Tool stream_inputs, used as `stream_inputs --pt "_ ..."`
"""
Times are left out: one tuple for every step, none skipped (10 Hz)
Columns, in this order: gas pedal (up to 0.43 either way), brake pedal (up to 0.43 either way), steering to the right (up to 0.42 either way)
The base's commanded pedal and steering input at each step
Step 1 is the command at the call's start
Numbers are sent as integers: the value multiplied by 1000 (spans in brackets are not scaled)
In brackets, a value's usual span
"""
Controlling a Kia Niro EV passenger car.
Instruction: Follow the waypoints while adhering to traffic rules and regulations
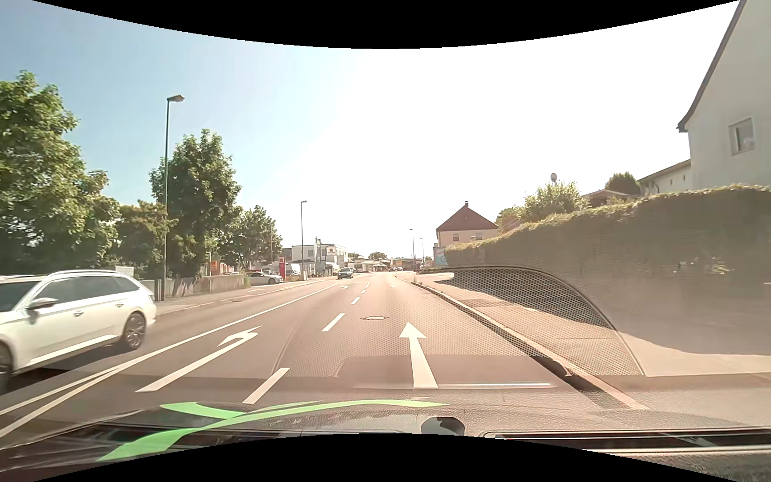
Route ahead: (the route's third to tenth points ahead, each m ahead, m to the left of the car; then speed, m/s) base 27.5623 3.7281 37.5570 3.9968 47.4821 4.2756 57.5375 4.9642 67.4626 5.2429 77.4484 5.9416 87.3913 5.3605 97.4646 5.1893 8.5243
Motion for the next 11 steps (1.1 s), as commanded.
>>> stream_inputs --pt "209 0 -14" --pt "209 0 -14" --pt "209 0 -15" --pt "209 0 -17" --pt "209 0 -17" --pt "209 0 -18" --pt "209 0 -18" --pt "209 0 -18" --pt "209 0 -19" --pt "209 0 -20" --pt "209 0 -21"
